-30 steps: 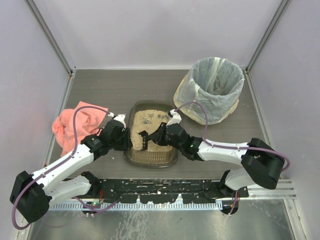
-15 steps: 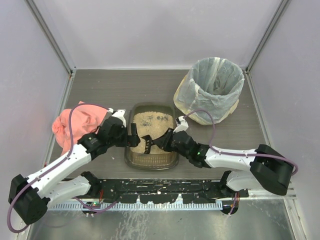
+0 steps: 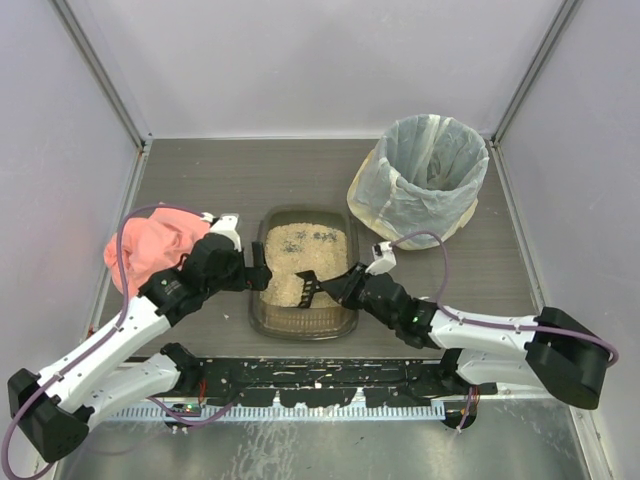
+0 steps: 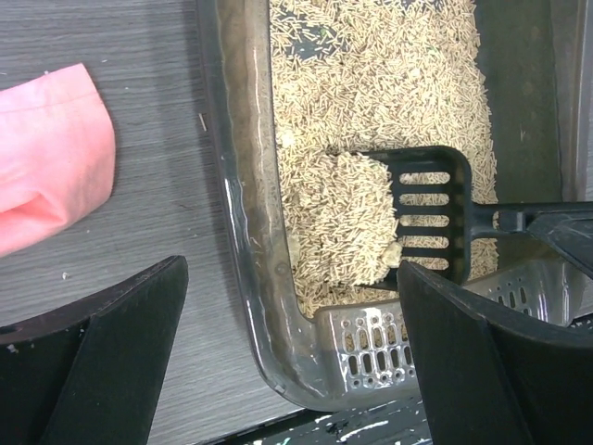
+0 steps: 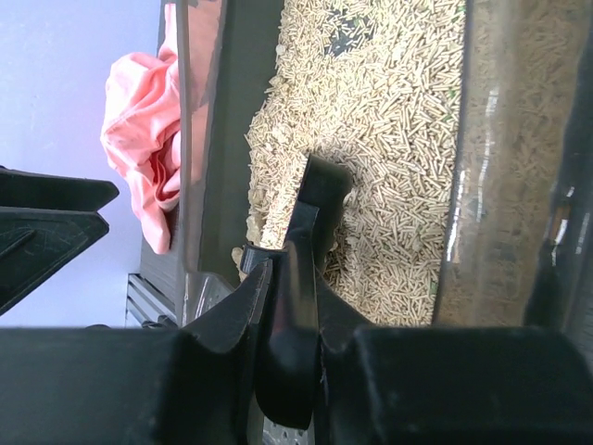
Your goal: Clean the litter box
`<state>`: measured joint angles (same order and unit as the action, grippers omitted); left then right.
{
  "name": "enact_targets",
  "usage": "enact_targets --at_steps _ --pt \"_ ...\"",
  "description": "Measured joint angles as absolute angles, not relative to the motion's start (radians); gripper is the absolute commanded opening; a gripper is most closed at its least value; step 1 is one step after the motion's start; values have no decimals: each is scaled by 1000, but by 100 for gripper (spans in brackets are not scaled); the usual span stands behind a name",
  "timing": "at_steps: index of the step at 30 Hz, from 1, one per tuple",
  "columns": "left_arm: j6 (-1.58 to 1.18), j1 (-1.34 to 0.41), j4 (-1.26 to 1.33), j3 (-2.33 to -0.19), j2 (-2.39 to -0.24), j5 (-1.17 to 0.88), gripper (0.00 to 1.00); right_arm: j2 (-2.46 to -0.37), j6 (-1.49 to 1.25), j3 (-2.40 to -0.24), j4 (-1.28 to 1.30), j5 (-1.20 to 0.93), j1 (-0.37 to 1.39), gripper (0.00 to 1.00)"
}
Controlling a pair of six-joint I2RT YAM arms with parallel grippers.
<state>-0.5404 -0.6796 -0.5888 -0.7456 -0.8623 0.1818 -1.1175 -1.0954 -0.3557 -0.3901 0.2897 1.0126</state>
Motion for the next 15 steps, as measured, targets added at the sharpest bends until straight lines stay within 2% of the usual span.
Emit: enact_targets --at_steps 15 --pt "-511 -680 -612 -756 -830 223 99 -937 -1136 -155 -548 280 942 1"
